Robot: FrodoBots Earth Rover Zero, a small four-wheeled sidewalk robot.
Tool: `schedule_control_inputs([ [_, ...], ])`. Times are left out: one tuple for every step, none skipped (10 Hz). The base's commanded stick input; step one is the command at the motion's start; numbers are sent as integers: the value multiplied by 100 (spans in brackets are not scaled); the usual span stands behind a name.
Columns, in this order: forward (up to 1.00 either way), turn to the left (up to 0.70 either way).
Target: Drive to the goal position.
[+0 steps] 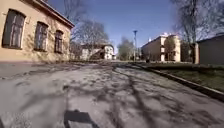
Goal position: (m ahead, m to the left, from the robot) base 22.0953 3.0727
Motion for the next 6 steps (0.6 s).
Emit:
schedule_control_inputs([
  [85,0],
  [85,0],
  [85,0],
  [85,0],
  [85,0],
  [85,0],
])
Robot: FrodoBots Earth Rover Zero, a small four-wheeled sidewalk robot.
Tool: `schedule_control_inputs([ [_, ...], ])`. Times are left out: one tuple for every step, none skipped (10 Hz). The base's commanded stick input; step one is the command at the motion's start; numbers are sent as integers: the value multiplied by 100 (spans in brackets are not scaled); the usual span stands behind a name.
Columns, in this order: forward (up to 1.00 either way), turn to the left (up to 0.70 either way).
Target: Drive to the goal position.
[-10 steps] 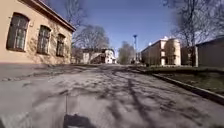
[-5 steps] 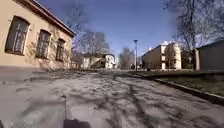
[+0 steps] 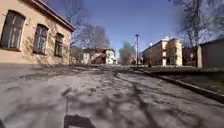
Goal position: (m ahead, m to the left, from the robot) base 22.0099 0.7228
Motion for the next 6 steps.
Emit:
schedule_control_inputs([
  [85,0],
  [85,0],
  [85,0],
  [85,0],
  [85,0],
  [85,0],
])
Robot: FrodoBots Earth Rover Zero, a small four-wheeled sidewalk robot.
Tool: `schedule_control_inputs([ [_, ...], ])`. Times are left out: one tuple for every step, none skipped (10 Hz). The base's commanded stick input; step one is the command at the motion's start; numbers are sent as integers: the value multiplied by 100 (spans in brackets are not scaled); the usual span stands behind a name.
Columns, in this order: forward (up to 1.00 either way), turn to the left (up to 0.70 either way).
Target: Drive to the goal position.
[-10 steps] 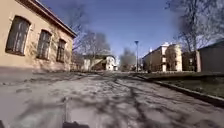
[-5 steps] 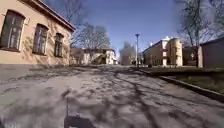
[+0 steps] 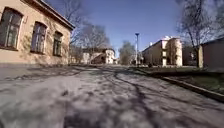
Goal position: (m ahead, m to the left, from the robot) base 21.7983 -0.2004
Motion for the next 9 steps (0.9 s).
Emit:
schedule_control_inputs([
  [85,0],
  [85,0],
  [85,0],
  [85,0],
  [85,0],
  [85,0],
  [85,0],
  [85,0],
  [85,0],
])
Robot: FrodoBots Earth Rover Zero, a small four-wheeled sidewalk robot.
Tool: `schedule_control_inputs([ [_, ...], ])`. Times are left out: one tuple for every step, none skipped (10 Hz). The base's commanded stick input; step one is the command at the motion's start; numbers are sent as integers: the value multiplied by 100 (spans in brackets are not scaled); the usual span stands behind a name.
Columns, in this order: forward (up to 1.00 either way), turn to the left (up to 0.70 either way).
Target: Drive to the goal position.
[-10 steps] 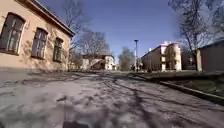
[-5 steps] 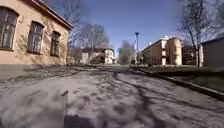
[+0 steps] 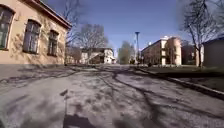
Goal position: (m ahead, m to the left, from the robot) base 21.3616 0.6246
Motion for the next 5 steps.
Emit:
schedule_control_inputs([
  [85,0],
  [85,0],
  [85,0],
  [85,0],
  [85,0],
])
